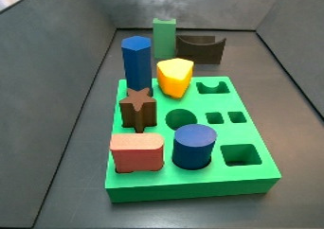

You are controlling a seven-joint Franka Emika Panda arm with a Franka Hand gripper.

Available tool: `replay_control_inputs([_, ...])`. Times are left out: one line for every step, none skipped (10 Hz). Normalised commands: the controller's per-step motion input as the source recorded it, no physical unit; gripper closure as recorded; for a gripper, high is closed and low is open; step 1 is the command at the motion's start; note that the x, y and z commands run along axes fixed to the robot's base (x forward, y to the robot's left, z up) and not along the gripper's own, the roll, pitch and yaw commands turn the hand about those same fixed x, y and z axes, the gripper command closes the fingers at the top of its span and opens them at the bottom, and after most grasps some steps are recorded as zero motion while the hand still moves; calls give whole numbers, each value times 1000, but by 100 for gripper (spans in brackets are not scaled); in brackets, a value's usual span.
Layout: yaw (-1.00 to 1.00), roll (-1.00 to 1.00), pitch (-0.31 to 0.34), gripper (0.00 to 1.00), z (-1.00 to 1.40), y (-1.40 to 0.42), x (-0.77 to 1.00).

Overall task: Pick up the arch object. Move up. Move to above the board. Insert the arch object.
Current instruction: Pick up the arch object.

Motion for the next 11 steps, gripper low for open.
replay_control_inputs([-174,-19,30,0,-194,-337,214])
replay_control_inputs([-380,-106,0,0,-529,-351,309])
replay_control_inputs([-557,-4,0,0,-591,-326,251])
replay_control_inputs([-489,0,121,0,-574,-126,317])
replay_control_inputs([-40,21,116,0,-549,0,0])
replay_control_inputs([0,0,16,0,-437,80,-260])
replay_control_inputs([0,-71,9,0,-349,31,-74])
replay_control_inputs([14,-63,20,0,-340,0,0])
replay_control_inputs([0,-81,44,0,-386,-29,111])
replay_control_inputs([0,-77,50,0,-357,-31,166])
replay_control_inputs([0,-61,46,0,-320,0,100])
